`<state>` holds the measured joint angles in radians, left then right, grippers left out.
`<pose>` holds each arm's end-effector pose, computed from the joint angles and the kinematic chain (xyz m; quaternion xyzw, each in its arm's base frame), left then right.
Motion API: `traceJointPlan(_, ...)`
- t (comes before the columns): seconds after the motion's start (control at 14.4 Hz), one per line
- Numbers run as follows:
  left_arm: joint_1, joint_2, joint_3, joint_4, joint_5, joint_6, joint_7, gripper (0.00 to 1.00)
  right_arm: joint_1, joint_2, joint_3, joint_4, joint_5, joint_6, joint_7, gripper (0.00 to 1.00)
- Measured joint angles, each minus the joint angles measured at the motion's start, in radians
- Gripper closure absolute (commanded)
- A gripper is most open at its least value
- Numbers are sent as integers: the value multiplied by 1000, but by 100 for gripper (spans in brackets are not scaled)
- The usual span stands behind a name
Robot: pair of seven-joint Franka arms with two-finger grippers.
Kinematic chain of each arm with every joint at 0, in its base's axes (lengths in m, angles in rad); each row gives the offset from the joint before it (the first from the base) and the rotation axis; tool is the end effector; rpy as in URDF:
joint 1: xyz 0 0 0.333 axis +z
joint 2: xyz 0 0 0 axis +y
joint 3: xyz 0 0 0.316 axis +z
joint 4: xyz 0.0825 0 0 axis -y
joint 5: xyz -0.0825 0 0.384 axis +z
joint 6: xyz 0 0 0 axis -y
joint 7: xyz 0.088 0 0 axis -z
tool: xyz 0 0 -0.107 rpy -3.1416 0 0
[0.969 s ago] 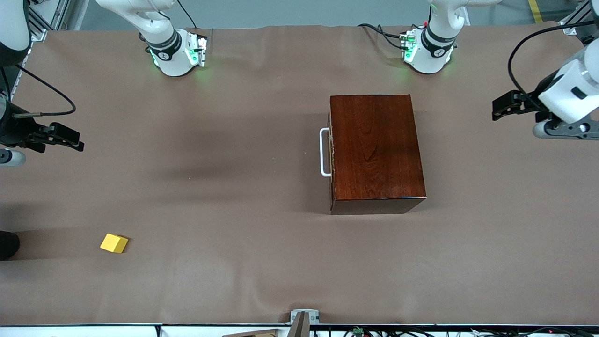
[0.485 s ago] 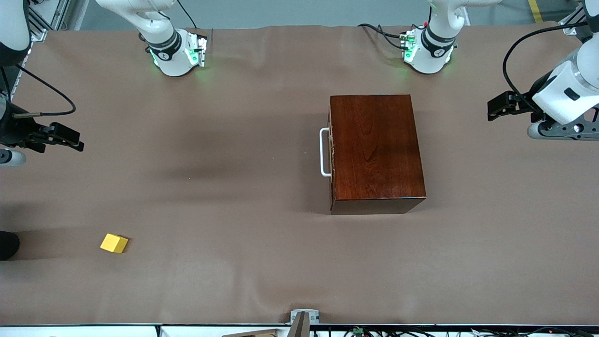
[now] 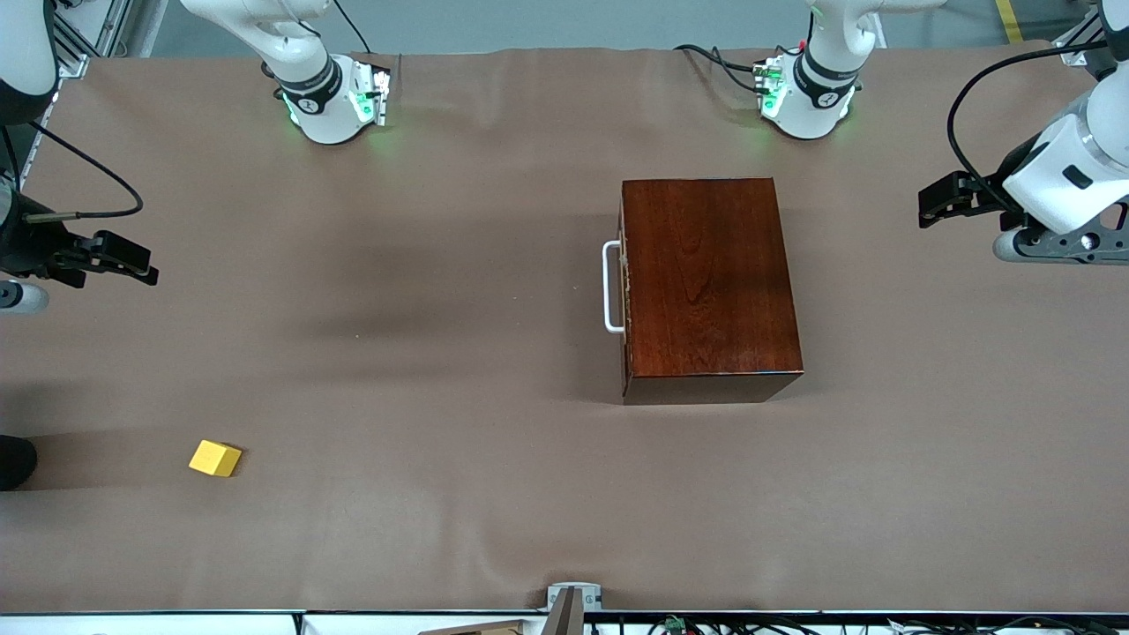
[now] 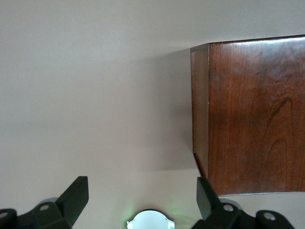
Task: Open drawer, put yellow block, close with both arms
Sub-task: 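Move the left gripper from rest toward the wooden cabinet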
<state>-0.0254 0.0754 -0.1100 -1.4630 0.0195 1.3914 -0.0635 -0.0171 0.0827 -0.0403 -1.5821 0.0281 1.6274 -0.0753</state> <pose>0.5540 -0.0705 0.6183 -0.9967 0.0350 0.0723 0.0128 0.5816 -0.0297 0.5770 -0.9997 -0.0079 0.0178 0.0136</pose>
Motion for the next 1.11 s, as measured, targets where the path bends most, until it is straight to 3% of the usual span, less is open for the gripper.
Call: traceJointPlan(1.11, -37, 20, -16, 0, -20, 2, -69, 0, 0, 0, 0, 0, 1, 0, 0, 0)
